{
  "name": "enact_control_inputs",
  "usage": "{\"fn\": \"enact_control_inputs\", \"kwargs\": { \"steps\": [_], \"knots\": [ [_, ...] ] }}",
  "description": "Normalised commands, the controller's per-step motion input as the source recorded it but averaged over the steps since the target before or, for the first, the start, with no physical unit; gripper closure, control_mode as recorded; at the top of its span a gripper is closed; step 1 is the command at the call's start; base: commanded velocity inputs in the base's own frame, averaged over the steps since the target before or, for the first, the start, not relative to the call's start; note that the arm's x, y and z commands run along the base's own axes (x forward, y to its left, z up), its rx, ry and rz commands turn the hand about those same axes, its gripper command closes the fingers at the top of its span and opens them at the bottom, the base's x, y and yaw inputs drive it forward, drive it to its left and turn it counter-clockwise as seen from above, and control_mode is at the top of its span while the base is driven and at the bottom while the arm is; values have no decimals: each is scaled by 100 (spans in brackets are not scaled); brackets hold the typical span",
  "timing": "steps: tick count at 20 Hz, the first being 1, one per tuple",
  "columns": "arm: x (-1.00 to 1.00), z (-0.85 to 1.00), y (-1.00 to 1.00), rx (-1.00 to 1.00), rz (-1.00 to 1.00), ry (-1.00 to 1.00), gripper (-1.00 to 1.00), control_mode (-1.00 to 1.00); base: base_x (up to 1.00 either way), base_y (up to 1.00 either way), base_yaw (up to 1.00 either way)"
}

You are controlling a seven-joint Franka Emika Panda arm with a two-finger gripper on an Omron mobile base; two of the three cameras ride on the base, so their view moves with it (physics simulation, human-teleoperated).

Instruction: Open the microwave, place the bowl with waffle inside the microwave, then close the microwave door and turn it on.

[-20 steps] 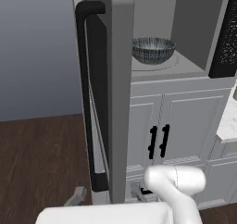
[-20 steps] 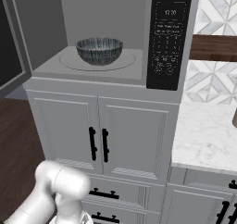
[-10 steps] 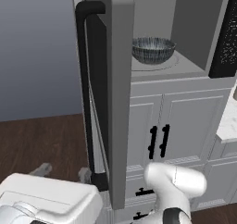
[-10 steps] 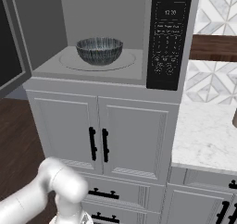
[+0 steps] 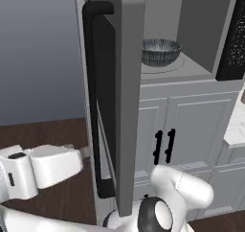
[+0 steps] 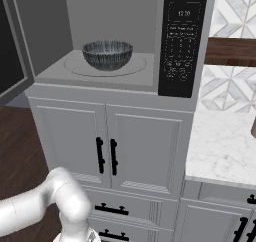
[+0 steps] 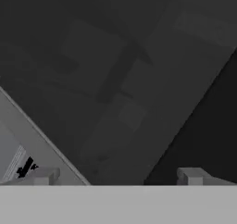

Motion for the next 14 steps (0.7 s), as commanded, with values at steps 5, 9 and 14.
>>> {"fn": "enact_control_inputs", "kwargs": {
  "steps": [5, 9, 14],
  "knots": [
    [51, -9, -75, -12, -26, 14, -100, -100, 0, 0, 0],
    [-2, 0, -100, -1, -27, 1, -100, -100, 0, 0, 0],
    [-10, -2, -100, 0, -2, 0, -100, -100, 0, 0, 0]
  ]
}}
